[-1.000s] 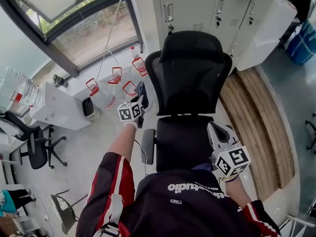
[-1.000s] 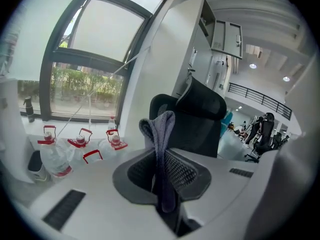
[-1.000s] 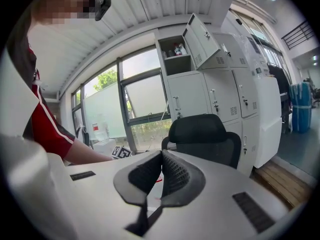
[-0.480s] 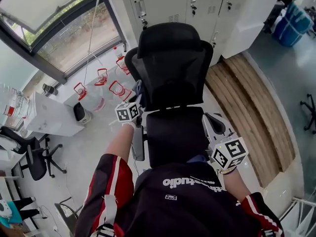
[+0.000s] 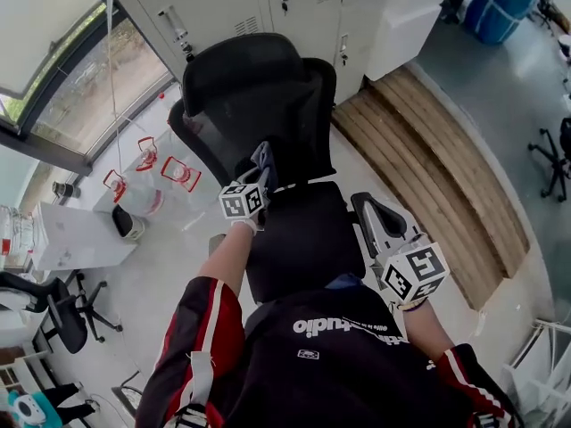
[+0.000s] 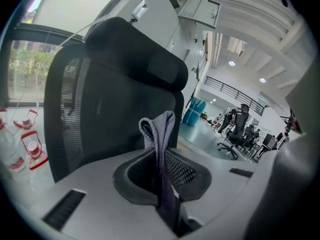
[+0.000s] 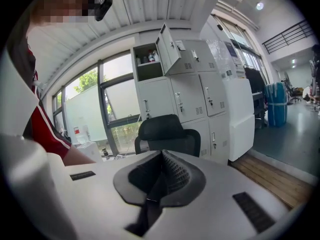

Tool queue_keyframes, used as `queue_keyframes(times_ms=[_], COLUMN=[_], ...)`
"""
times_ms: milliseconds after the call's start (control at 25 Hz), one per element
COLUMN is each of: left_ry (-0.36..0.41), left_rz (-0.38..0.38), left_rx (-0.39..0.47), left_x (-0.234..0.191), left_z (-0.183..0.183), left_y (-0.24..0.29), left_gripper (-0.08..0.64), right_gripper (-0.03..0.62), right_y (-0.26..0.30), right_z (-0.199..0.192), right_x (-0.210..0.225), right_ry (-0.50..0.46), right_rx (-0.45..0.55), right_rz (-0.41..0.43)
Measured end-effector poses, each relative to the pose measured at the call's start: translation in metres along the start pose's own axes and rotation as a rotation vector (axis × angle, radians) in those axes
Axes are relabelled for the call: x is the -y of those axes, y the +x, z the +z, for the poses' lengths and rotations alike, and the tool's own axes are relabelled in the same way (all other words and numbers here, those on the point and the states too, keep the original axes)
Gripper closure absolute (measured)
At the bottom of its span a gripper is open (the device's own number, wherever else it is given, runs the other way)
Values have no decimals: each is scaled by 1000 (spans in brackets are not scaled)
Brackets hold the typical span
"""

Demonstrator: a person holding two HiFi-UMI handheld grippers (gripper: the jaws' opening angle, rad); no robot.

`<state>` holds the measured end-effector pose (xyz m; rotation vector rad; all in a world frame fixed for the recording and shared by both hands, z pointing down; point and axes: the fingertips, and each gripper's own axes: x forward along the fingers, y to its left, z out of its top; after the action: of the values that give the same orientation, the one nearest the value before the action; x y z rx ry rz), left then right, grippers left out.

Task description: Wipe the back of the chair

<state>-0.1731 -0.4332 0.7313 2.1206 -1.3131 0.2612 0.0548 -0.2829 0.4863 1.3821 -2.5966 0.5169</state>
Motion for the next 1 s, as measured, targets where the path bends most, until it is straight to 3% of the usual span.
queue_keyframes(times_ms=[360, 640, 1000], left_ry=[53, 58, 29], left_rz=[-134, -195, -176], left_rx=[-92, -172, -201], left_x=[74, 109, 102], left_z=[-31, -66, -85], left_y=[111, 180, 209], left_gripper=[506, 506, 506], right_gripper=[578, 578, 578], right_y=[-10, -23, -19], right_z=[-13, -34, -45], right_x=[84, 130, 147], right_ry=[42, 78, 80], right_rx=[-46, -105, -138], right_rz=[-101, -186, -207])
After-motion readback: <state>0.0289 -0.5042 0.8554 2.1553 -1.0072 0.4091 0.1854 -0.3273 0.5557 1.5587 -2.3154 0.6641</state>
